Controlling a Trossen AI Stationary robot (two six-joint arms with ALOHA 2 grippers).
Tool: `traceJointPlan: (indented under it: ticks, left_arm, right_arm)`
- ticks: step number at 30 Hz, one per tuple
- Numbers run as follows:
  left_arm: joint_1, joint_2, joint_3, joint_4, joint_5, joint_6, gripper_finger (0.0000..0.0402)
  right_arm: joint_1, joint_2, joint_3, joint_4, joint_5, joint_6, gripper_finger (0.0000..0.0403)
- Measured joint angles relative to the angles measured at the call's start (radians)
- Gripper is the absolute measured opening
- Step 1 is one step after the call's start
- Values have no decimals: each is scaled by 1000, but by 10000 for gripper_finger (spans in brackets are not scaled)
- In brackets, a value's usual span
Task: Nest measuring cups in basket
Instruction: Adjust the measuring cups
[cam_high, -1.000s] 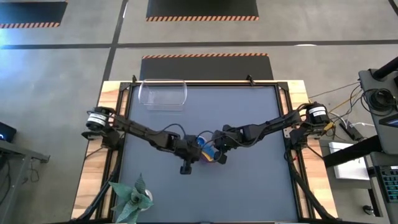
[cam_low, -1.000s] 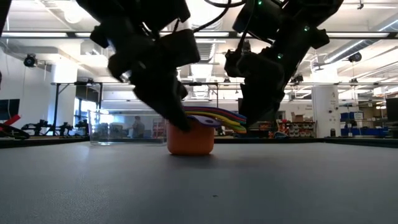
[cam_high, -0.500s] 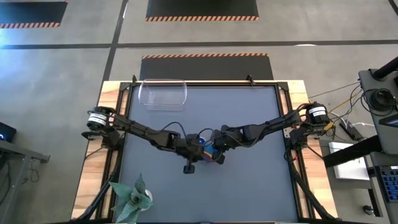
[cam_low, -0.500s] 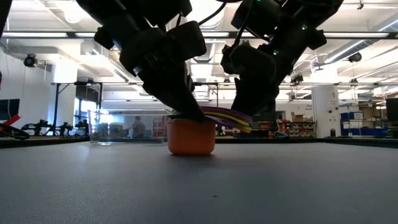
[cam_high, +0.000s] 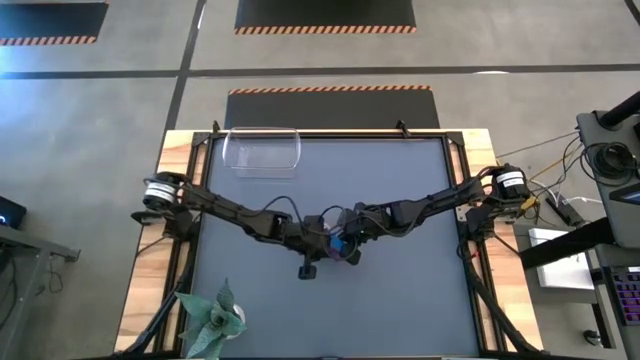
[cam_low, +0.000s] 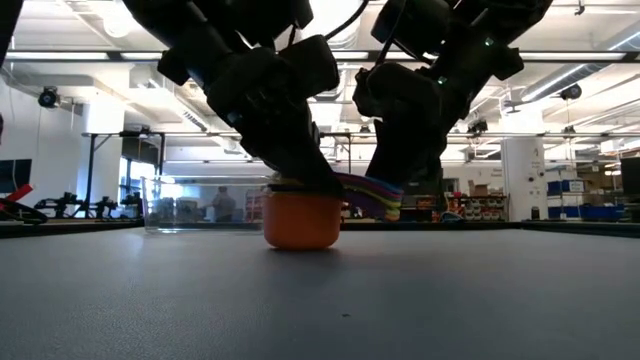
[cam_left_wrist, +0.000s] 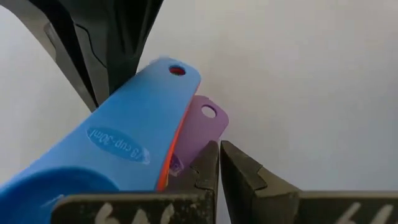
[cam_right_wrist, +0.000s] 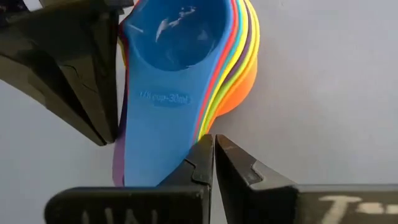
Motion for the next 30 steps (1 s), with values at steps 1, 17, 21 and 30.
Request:
traceJointPlan:
  ticks: [1,17,21,30]
  left_arm:
    - [0,2,0,0,0,0,0]
    - [-7,-69,1,-69,24,-19,0]
    - [-13,-45,0,-108,61,-45,0]
    - [-1,21,21,-59,61,-48,0]
  right_arm:
    - [0,0,0,-1,0,-1,8]
    - [0,0,0,-26,-1,-17,8]
    - [0,0,0,-27,-1,-16,8]
    - [-1,0,0,-22,-1,-13,8]
